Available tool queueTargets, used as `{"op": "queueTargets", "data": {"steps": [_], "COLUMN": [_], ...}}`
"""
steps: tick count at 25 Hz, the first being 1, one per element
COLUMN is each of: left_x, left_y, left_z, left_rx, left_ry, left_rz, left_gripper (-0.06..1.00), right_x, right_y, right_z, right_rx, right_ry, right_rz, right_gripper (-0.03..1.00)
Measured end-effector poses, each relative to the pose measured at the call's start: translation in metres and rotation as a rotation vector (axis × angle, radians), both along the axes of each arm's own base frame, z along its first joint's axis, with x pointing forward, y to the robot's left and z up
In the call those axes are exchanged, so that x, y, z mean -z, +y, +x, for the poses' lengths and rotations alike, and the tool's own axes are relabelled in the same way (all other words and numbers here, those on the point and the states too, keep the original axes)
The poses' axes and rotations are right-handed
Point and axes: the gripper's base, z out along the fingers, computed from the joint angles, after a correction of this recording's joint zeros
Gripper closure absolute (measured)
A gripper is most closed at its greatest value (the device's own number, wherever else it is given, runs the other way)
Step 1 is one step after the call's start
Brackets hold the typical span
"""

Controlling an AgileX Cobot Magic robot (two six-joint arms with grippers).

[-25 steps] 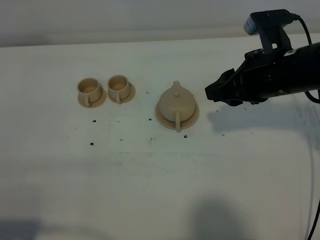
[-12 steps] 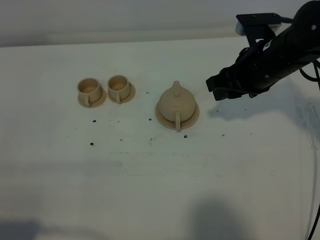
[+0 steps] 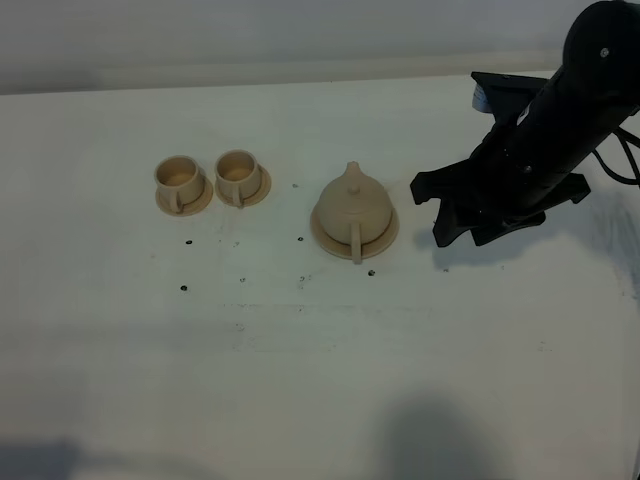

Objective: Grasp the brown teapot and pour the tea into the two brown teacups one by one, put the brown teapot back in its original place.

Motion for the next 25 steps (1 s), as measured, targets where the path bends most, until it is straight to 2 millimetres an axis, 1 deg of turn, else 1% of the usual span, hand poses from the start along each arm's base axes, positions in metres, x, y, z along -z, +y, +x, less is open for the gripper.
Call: {"op": "queueTargets", "data": {"steps": [5,11,13,15,22,25], "left_x": [0.000,0.000,0.000,0.000,0.000,0.000], "left_y": [0.000,0.000,0.000,0.001,0.002,0.002], "left_z": [0.000,0.000,0.000,0.000,0.000,0.000], "left_rx": [0.001,0.001,-0.001,-0.008,-0.012,-0.012], "left_ry": [0.000,0.000,0.000,-0.001,-0.002,-0.002], "left_rz": [0.001,0.001,0.004,0.013,0.019,0.019], "left_gripper": [0.35,0.35,0.35,0.35,0.35,0.35], "right_x": [0.003,0.020,0.026,0.030,0.031,0.032], "right_y": [0.009,0.018,0.026,0.038,0.079,0.088], "right_z": [-0.001,0.013,0.019,0.025,0.037,0.042], "right_rx": [0.108,0.218,0.230,0.218,0.151,0.151], "right_ry": [-0.004,0.048,0.058,0.055,0.041,0.043], "right_rz": [-0.058,-0.084,-0.088,-0.089,-0.108,-0.099], "right_gripper": [0.54,0.54,0.54,0.54,0.54,0.54]}}
